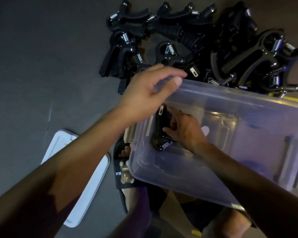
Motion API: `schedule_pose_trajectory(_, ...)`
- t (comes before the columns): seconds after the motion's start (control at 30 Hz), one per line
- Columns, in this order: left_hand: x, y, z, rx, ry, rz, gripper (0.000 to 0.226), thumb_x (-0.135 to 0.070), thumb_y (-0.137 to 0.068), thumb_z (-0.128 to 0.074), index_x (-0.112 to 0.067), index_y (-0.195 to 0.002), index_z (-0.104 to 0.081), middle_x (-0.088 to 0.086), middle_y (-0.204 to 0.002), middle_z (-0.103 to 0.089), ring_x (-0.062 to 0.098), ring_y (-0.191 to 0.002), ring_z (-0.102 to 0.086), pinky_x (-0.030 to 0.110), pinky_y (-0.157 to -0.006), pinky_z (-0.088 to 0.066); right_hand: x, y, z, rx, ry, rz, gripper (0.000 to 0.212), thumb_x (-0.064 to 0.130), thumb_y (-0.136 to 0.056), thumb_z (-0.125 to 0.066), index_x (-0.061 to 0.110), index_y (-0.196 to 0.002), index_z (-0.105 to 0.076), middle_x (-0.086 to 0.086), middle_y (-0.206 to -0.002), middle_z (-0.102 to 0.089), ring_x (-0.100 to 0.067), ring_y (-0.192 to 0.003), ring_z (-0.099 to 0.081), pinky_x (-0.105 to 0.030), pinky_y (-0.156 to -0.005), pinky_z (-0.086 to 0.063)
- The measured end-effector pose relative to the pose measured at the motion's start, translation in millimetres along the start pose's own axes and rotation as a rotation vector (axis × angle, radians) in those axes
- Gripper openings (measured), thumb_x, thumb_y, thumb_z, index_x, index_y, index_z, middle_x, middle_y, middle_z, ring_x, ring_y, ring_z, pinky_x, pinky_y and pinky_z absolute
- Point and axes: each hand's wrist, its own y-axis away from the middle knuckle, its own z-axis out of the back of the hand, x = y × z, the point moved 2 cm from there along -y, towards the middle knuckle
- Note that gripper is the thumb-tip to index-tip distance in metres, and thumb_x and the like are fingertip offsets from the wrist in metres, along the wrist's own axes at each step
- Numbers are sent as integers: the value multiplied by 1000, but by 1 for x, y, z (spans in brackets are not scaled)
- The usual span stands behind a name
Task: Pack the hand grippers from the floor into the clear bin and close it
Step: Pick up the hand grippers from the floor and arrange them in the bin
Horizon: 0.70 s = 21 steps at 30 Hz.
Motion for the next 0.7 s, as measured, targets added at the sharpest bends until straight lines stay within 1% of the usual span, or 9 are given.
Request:
schedule_pose_trajectory(0.07,13,-5,19,-145,81,129,21,-26,-105,-53,-22,-115,-72,-9,-95,-71,4,-89,-68,24,-83,-53,0,2,1,28,1,3,77,23,-85,-75,22,-152,-36,6,-74,-61,-16,-70,-58,-30,-75,-48)
schedule_pose_trajectory(0.13,42,-8,44,-282,-180,269,18,-28,-101,-56,-27,-111,-72,-8,-97,-69,10,-91,-67,26,-85,-51,-1,2,3,36,9,4,76,26,-88,-73,23,-153,-34,5,-73,-62,-16,-71,-59,-29,-74,-48)
schedule_pose_trajectory(0.17,59,-8,55,-265,-371,337,20,-30,-99,-57,-30,-114,-71,-4,-104,-67,17,-100,-64,27,-90,-48,-2,3,4,29,16,0,75,28,-89,-72,24,-153,-34,6,-73,-62,-16,-72,-60,-29,-76,-49)
schedule_pose_trajectory(0.23,84,-8,64,-79,-620,486,28,-37,-97,-58,-35,-123,-65,9,-119,-59,34,-121,-51,35,-102,-42,-2,5,7,-4,-2,4,71,30,-90,-70,26,-152,-36,7,-72,-62,-14,-73,-61,-26,-76,-47)
schedule_pose_trajectory(0.33,99,-8,59,99,-630,613,34,-43,-97,-59,-39,-130,-61,14,-131,-53,40,-129,-46,44,-106,-44,2,10,11,-29,-41,13,64,31,-90,-70,32,-148,-42,11,-71,-58,-9,-70,-58,-16,-69,-40)
schedule_pose_trajectory(0.47,99,-2,52,20,-562,563,28,-39,-92,-65,-38,-120,-66,11,-114,-67,35,-110,-65,43,-95,-54,10,17,17,-35,-84,47,53,28,-91,-70,33,-141,-52,10,-75,-59,-9,-73,-60,-15,-72,-42)
schedule_pose_trajectory(0.53,93,3,54,-81,-551,525,24,-37,-92,-66,-37,-116,-67,8,-106,-71,33,-104,-67,42,-90,-55,13,23,21,-79,-108,55,47,27,-92,-69,30,-137,-57,7,-80,-62,-6,-73,-58,-4,-68,-40)
schedule_pose_trajectory(0.63,80,15,62,-257,-533,445,18,-32,-94,-65,-33,-111,-70,6,-101,-70,27,-92,-66,30,-84,-46,19,34,27,-161,-122,78,38,26,-93,-68,27,-131,-61,14,-85,-63,-2,-78,-57,-1,-73,-42)
schedule_pose_trajectory(0.7,68,28,70,-350,-516,383,18,-29,-94,-64,-30,-111,-71,5,-103,-71,19,-86,-64,23,-80,-39,24,41,30,-184,-170,96,36,22,-93,-67,26,-128,-63,22,-79,-60,5,-76,-59,0,-72,-39)
